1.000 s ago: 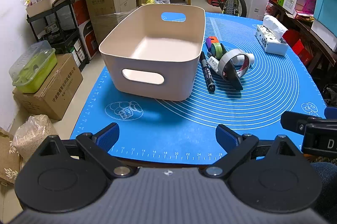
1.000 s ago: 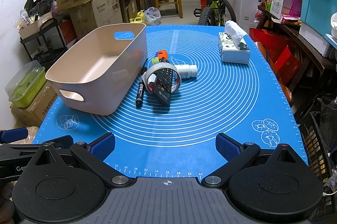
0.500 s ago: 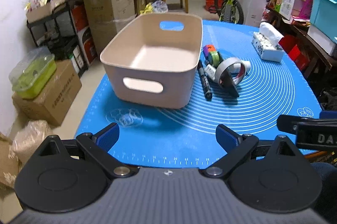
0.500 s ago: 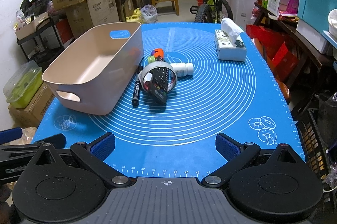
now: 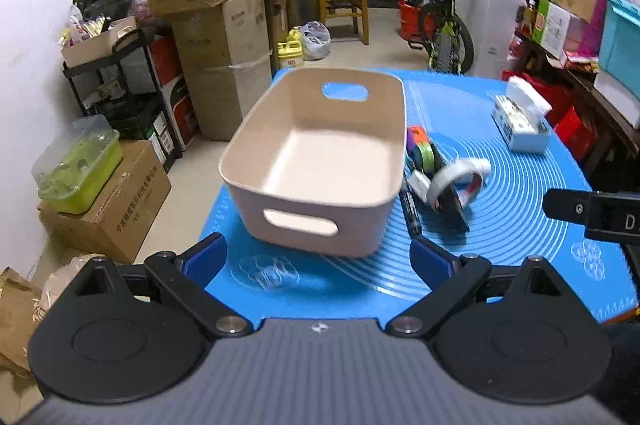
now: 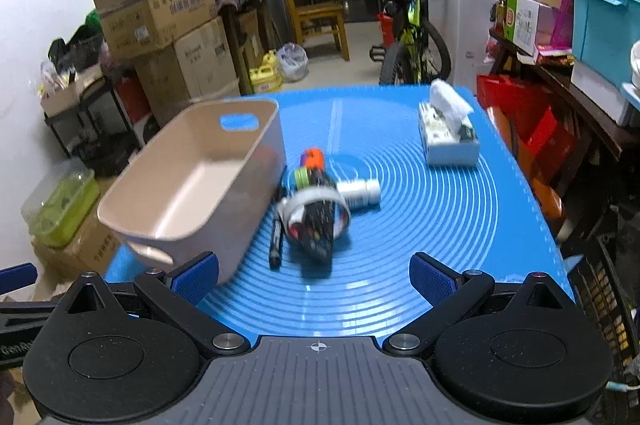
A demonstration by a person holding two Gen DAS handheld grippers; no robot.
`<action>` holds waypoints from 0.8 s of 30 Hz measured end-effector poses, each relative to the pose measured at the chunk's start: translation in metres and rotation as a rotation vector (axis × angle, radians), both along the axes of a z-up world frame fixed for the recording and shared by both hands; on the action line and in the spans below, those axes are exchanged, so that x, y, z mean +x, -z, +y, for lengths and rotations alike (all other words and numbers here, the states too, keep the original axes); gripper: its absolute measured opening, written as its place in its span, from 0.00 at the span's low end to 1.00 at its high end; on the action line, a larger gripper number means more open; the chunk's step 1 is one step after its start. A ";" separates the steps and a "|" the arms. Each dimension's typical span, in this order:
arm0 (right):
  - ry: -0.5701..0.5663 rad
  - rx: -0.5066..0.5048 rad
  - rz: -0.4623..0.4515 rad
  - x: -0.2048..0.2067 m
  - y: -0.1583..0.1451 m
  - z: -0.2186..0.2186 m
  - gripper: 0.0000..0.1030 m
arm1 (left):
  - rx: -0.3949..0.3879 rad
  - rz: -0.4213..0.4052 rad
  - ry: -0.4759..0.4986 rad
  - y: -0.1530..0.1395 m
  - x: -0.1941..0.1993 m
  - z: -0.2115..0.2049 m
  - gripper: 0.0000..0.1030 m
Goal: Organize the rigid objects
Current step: 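Grasp the beige basket rim with the left gripper while the right gripper approaches the white tape roll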
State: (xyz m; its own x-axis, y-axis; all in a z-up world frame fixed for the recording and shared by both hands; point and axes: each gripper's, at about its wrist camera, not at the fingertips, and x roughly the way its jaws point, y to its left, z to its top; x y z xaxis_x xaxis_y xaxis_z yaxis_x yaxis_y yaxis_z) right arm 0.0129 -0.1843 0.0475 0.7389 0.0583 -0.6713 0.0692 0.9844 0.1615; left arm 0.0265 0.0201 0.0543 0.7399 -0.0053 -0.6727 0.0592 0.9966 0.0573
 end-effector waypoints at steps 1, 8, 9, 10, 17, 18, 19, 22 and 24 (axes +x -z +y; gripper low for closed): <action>-0.003 0.011 -0.002 0.004 -0.003 -0.002 0.98 | -0.003 -0.004 -0.002 -0.004 0.003 0.002 0.94; 0.009 0.029 -0.032 0.040 -0.012 -0.008 0.98 | 0.017 -0.018 -0.053 -0.012 0.037 0.013 0.95; 0.010 0.017 -0.030 0.047 -0.011 -0.008 0.98 | 0.010 -0.016 -0.057 -0.011 0.043 0.016 0.95; 0.013 0.006 -0.026 0.053 -0.009 -0.008 0.98 | 0.008 -0.013 -0.061 -0.009 0.051 0.019 0.95; 0.001 -0.045 0.027 0.100 0.022 -0.008 0.98 | 0.024 0.024 -0.083 0.013 0.113 0.050 0.95; -0.003 -0.045 0.037 0.107 0.027 -0.009 0.98 | 0.038 0.038 -0.083 0.019 0.123 0.054 0.95; -0.006 -0.039 0.050 0.113 0.034 -0.010 0.98 | 0.055 0.054 -0.080 0.026 0.132 0.058 0.94; -0.005 -0.012 0.088 0.131 0.053 -0.014 0.98 | 0.086 0.105 -0.053 0.043 0.152 0.067 0.94; -0.001 0.008 0.112 0.144 0.067 -0.015 0.98 | 0.087 0.124 -0.048 0.051 0.161 0.073 0.88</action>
State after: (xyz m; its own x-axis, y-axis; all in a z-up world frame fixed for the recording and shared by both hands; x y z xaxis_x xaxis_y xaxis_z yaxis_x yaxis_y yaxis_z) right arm 0.1570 -0.1993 -0.0195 0.6595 0.0648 -0.7489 0.0858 0.9833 0.1606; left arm 0.1878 0.0935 0.0032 0.6489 0.0909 -0.7554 0.0234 0.9900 0.1392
